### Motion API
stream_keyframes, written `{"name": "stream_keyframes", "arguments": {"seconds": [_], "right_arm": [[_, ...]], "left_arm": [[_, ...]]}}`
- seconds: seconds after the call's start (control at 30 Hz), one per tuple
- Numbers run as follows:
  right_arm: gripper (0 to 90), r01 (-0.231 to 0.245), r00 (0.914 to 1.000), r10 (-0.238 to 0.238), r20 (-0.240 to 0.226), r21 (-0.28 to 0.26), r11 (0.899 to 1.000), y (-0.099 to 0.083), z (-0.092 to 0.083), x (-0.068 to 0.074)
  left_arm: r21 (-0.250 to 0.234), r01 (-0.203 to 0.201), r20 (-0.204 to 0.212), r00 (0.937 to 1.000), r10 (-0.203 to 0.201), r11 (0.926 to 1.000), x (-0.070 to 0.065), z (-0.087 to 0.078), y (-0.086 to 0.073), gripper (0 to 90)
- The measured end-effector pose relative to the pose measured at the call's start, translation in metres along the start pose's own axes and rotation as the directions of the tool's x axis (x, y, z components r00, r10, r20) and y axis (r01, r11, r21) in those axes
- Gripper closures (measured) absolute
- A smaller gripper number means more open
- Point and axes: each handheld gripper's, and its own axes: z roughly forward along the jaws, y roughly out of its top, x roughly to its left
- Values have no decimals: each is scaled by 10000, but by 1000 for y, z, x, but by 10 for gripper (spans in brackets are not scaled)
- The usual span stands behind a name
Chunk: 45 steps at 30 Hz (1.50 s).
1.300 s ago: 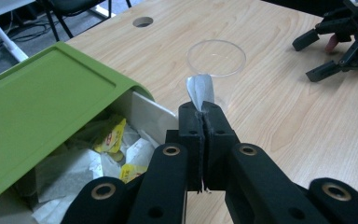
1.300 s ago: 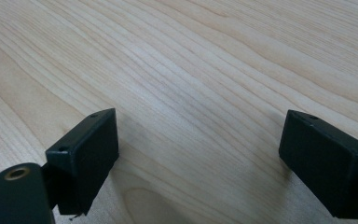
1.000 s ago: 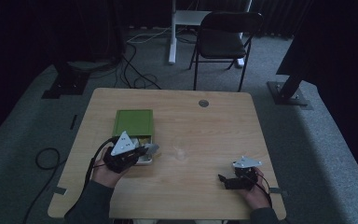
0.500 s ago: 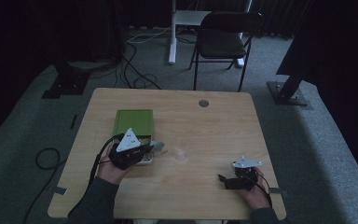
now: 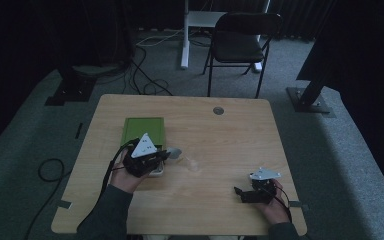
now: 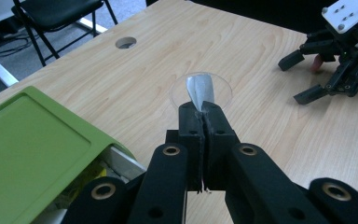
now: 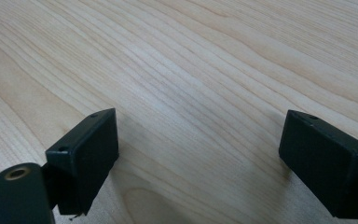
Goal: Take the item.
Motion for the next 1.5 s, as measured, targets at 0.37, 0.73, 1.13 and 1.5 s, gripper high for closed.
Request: {"name": "stream_keyframes", "arguments": {"seconds": [0.37,0.73,1.13,1.5], "right_arm": [[114,8,10000,-8,-2,11,10000,0,0,0],[114,-2,10000,2,-2,9,10000,0,0,0],[114,-4,10000,4,4,-5,10000,0,0,0],[114,0,10000,0,0,-5,10000,0,0,0]], "left_arm": [[-14,33,51,10000,-33,10000,4,6,5,892],[-80,7,108,9999,-6,10000,6,11,13,892],[-125,-55,192,9998,58,9999,8,16,22,892],[-108,33,197,9998,-31,9999,12,19,23,892]]}}
